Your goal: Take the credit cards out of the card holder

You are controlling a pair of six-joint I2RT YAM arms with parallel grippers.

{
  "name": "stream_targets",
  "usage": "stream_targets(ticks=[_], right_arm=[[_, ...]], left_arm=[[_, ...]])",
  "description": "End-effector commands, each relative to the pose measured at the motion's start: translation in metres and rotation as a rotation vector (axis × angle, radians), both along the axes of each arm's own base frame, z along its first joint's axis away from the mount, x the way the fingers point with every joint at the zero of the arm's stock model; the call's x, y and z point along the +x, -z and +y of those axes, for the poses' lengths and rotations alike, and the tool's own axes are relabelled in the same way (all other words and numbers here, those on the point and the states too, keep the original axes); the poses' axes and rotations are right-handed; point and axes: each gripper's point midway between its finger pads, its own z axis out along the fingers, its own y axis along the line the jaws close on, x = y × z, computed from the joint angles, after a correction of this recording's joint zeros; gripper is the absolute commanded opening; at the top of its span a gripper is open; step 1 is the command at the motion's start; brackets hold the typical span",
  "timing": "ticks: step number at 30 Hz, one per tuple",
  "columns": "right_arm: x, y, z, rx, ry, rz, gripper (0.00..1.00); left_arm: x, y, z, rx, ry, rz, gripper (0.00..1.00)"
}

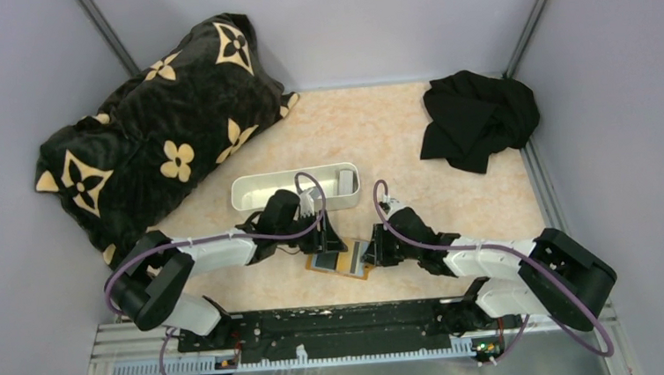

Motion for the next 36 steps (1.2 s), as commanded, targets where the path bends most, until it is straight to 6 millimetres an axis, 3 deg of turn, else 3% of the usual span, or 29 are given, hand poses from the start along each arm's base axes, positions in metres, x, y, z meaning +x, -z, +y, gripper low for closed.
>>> stream_targets(ticks=[1,11,16,21,23,31,36], right_arm=[[-0.004,0.018,-0.013,-0.061,0.018,0.025,0.21],[-0.005,0.019,-0.011,-0.055,0.012,0.028,0.21],[-0.005,0.02,-0.011,-0.056,0.01,0.029,0.21],[-0.006,0.023,-0.011,-0.057,0.008,0.035,0.21],[-0.006,0.023,-0.012,-0.058,0.009,0.036,0.21],[-0.007,0.024,-0.012,-0.058,0.007,0.04,0.21],[-0.008,0.025,-0.012,-0.061,0.008,0.041,0.21]], left_arm=[[-0.008,0.007,-0.001,-0.014,0.022,0.019,0.55],[-0.025,0.047,0.01,0.045,0.012,0.094,0.55],[-0.023,0.045,0.009,0.035,0.005,0.091,0.55],[-0.021,0.031,0.001,-0.026,0.007,0.079,0.54],[-0.021,0.027,-0.001,-0.05,0.002,0.078,0.47],[-0.026,0.028,-0.005,-0.112,-0.006,0.125,0.41],[-0.027,0.033,-0.003,-0.105,-0.024,0.134,0.22]])
